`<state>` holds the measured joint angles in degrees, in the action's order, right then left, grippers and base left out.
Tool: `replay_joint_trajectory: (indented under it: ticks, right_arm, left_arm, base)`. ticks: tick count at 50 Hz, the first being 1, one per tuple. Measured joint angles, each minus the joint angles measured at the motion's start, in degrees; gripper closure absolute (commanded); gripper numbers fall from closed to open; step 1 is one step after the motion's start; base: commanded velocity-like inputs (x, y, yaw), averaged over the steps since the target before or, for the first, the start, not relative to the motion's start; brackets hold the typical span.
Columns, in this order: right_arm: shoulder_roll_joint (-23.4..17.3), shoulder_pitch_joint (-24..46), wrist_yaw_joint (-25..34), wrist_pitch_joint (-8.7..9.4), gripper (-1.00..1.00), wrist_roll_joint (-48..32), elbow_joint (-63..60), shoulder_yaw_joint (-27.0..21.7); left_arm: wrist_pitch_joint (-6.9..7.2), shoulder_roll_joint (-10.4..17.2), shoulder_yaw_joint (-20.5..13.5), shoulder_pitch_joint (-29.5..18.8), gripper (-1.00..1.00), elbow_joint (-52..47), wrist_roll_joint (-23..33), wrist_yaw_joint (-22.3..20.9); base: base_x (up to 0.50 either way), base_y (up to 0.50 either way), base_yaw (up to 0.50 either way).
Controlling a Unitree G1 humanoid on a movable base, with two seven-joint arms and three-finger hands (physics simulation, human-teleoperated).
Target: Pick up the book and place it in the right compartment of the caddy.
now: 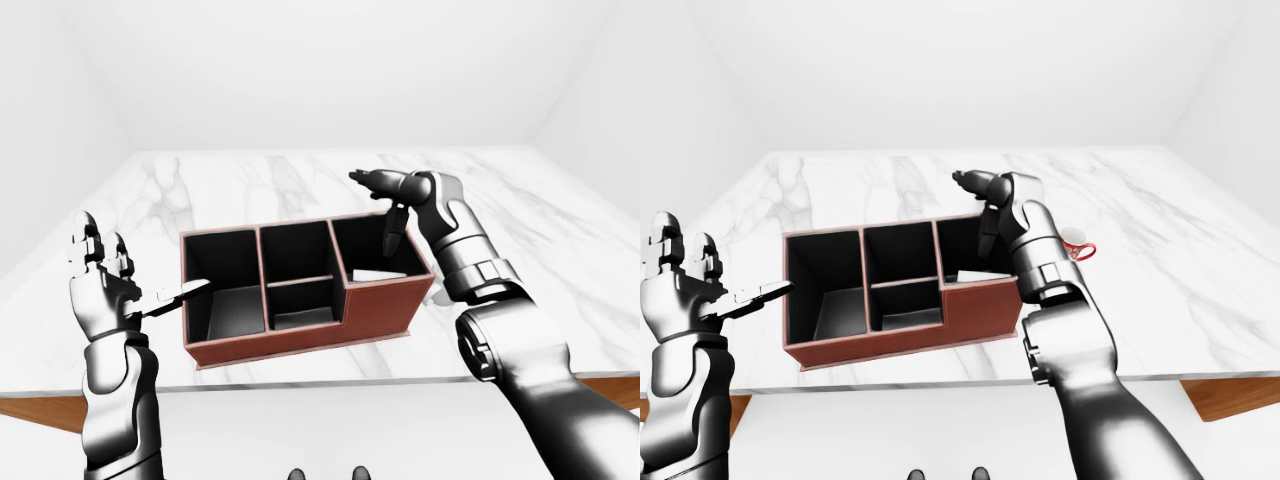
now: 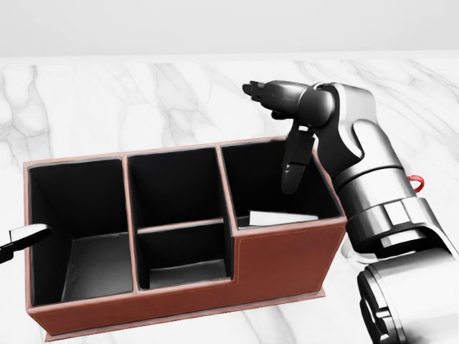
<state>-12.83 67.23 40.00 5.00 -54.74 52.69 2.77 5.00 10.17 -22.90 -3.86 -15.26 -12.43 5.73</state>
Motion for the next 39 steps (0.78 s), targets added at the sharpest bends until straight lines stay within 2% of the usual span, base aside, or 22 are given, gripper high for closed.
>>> replay_joint_trajectory:
  ticks: [21,39]
  right_arm:
    - [-1.2,3.1,0.0,0.0,-1.0,-5.0,-31.7,-2.9]
    - [-2.3,4.2,0.0,0.0,-1.0,-0.6,-52.3,-5.3]
  left_arm:
    - [0.0,0.1,-0.1,-0.1,-1.0,-0.1,0.0,0.0]
    - [0.0,0.0,0.0,0.0,-1.0,-0.4,0.1,0.0]
  base:
    - [0.0,0.0,0.0]
    - [0.0,0.0,0.0]
